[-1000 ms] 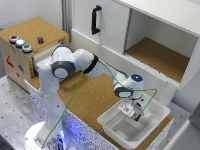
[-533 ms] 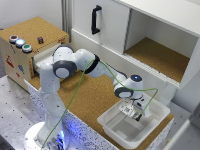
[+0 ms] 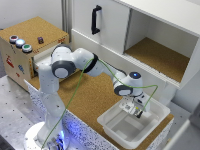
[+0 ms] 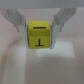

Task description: Go towards the yellow block and lift it

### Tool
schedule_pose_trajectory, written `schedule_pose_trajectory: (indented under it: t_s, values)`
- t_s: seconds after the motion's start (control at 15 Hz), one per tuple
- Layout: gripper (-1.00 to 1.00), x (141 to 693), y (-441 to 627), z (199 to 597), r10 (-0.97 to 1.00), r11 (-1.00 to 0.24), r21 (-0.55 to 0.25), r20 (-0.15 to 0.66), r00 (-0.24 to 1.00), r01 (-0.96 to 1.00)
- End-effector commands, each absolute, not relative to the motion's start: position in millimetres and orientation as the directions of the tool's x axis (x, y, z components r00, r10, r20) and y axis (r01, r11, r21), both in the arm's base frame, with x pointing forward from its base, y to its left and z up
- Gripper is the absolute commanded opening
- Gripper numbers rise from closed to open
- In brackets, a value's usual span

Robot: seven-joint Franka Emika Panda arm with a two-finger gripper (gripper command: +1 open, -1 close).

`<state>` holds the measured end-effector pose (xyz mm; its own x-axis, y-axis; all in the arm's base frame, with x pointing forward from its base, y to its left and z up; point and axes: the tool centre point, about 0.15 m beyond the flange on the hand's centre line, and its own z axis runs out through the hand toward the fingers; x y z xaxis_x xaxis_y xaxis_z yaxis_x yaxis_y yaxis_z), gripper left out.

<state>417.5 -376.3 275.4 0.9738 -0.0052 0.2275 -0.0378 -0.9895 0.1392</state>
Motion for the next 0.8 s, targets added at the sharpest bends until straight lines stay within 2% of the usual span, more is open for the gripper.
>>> schedule_pose_trajectory:
  t_s: [0.0, 0.33, 0.47, 0.53, 0.73]
  values:
    - [-1.0, 392.6, -320.7, 343.3, 0.128, -0.992, 0.029, 0.347, 0.929, 0.126]
    - [-1.0, 380.9, -250.6, 321.6, 0.249, -0.967, 0.02, 0.275, 0.929, 0.253]
    - [-1.0, 385.2, -226.7, 298.8, 0.242, -0.97, 0.037, 0.223, 0.944, 0.24]
    - [-1.0, 390.7, -216.7, 286.5, 0.22, -0.975, 0.02, 0.183, 0.958, 0.22]
    - [-1.0, 402.1, -182.0, 257.6, 0.185, -0.982, 0.054, 0.132, 0.974, 0.179]
